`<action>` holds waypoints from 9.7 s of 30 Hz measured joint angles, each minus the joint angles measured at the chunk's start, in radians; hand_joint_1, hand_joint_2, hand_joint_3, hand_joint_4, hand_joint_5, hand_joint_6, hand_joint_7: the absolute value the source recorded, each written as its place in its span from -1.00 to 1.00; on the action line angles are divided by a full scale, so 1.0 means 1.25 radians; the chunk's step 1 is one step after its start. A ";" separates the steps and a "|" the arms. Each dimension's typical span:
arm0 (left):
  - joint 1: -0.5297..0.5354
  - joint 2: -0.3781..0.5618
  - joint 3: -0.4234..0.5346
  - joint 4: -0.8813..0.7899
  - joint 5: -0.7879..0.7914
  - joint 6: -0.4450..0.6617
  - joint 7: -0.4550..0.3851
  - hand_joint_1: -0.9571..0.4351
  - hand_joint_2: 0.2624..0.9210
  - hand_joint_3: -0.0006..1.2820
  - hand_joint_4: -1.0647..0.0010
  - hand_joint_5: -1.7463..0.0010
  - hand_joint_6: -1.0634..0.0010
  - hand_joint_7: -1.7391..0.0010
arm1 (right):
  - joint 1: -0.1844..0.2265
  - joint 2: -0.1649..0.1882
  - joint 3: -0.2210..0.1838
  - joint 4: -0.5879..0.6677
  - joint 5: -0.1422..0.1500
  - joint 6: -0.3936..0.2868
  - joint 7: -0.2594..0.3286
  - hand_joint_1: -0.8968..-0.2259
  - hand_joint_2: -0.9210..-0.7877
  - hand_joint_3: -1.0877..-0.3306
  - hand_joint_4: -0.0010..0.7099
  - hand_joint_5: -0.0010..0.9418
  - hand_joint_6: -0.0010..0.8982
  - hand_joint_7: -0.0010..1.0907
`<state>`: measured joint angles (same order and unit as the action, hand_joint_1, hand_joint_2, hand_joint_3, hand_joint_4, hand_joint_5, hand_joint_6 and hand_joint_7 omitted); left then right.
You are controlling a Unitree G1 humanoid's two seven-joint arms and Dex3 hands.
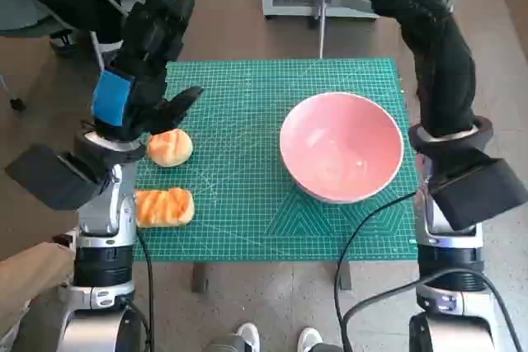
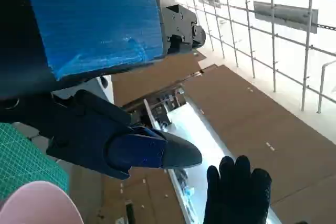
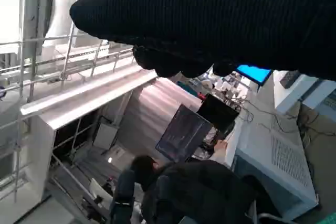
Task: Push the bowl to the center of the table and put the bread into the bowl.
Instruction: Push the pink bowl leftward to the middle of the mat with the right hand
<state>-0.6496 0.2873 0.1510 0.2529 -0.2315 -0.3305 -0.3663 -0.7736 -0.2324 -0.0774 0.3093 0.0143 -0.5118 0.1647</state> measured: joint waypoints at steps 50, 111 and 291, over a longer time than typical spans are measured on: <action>0.000 -0.004 0.001 0.036 0.000 -0.030 -0.016 -0.58 1.00 -0.59 0.84 1.00 0.79 0.82 | 0.022 0.000 -0.006 -0.002 0.000 -0.010 -0.006 -0.26 -1.00 -0.18 -0.55 -1.00 -1.00 -0.28; 0.000 -0.009 0.008 0.038 -0.002 -0.041 -0.016 -0.61 1.00 -0.57 0.85 1.00 0.78 0.85 | -0.028 -0.047 -0.058 0.301 0.009 -0.046 -0.040 -0.21 -1.00 -0.26 -0.62 -1.00 -1.00 -0.46; 0.077 0.011 0.033 -0.094 -0.018 0.057 -0.020 -0.54 1.00 -0.49 0.91 1.00 0.93 0.74 | -0.081 -0.053 -0.089 0.786 -0.018 0.084 -0.102 -0.03 -1.00 -0.34 -0.52 -1.00 -0.81 -0.62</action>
<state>-0.5527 0.3015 0.1920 0.1348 -0.2544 -0.2591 -0.3909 -0.8754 -0.2992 -0.1889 1.2924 -0.0079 -0.4062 0.0372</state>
